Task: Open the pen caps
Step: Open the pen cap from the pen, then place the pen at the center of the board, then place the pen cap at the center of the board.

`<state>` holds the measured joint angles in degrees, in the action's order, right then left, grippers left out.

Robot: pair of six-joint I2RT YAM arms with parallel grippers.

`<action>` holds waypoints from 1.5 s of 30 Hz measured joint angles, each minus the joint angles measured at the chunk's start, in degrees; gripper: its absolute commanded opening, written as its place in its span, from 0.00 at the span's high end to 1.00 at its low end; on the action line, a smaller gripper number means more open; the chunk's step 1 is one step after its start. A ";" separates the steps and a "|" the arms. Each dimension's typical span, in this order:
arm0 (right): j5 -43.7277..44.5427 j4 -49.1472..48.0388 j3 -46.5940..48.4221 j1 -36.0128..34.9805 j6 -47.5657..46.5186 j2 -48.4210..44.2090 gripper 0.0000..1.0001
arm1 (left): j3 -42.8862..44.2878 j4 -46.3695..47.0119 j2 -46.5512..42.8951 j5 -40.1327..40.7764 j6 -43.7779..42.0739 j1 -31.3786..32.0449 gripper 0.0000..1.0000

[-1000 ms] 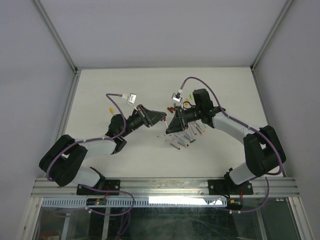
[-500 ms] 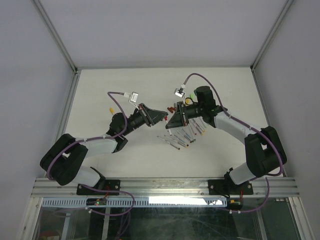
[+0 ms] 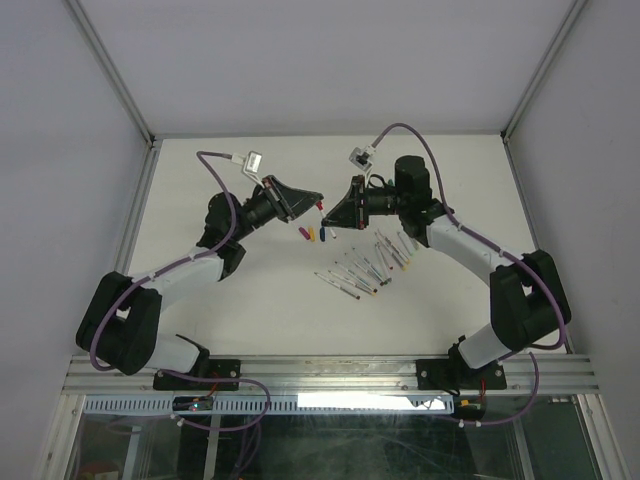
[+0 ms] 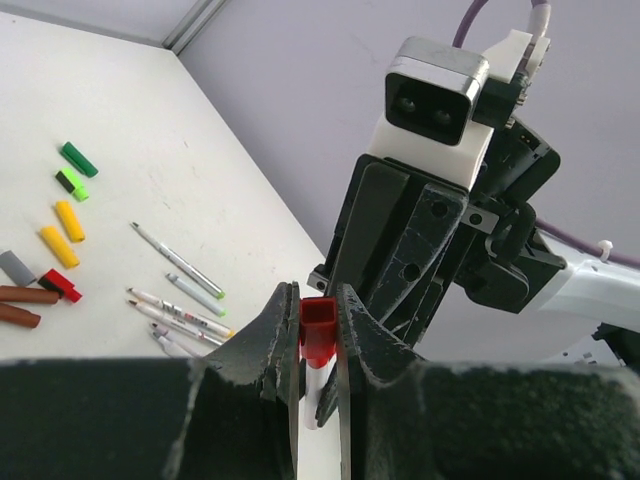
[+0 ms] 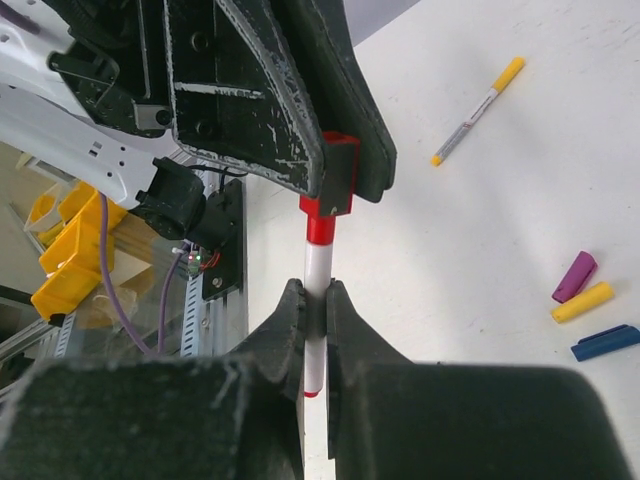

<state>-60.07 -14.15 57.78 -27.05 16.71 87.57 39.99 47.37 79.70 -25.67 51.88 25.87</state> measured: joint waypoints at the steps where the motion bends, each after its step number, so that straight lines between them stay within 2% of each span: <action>1: 0.22 -0.02 0.02 -0.11 -0.04 0.02 1.00 | 0.02 -0.04 0.00 -0.31 0.00 -0.20 1.00; 7: 1.42 0.50 1.16 -1.27 -1.01 1.97 1.00 | 0.02 -2.95 -0.83 -0.48 -0.90 -1.42 1.00; 9: -0.61 4.35 1.38 -2.12 -2.32 2.47 1.00 | 1.05 -2.51 -1.60 4.48 -2.12 -2.91 1.00; 14: -5.16 16.13 -1.20 -6.56 -4.15 6.36 1.00 | 10.43 1.11 -5.95 18.71 -6.84 -10.23 1.00; 19: -4.66 22.73 -1.14 -7.04 -7.63 7.15 1.00 | 11.52 3.72 -12.24 22.86 -10.23 -10.03 1.00; 22: 2.40 29.44 0.81 -8.20 -13.31 7.15 1.00 | 8.41 3.10 -14.95 23.23 -10.69 -10.05 1.00; 27: 16.85 39.36 6.45 -14.23 -21.79 7.67 1.00 | -3.72 -2.51 -19.30 23.21 -8.98 -10.05 1.00; 31: 26.58 44.00 9.20 -19.52 -26.14 9.73 1.00 | -13.70 -10.58 -21.49 23.34 -5.20 -10.05 1.00; 35: 34.01 47.36 9.77 -23.26 -28.55 13.33 1.00 | -19.78 -17.44 -21.88 23.91 0.68 -9.97 1.00; 39: 40.26 49.86 9.86 -25.51 -29.97 16.63 0.96 | -20.90 -21.84 -18.23 24.50 4.79 -8.15 1.00; 45: 45.77 51.08 10.45 -26.32 -30.88 17.42 0.85 | -16.81 -25.83 -8.57 26.18 6.69 -4.22 1.00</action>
<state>-14.31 36.93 68.23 -53.36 -14.17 104.99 23.18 21.54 71.13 0.51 58.57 21.65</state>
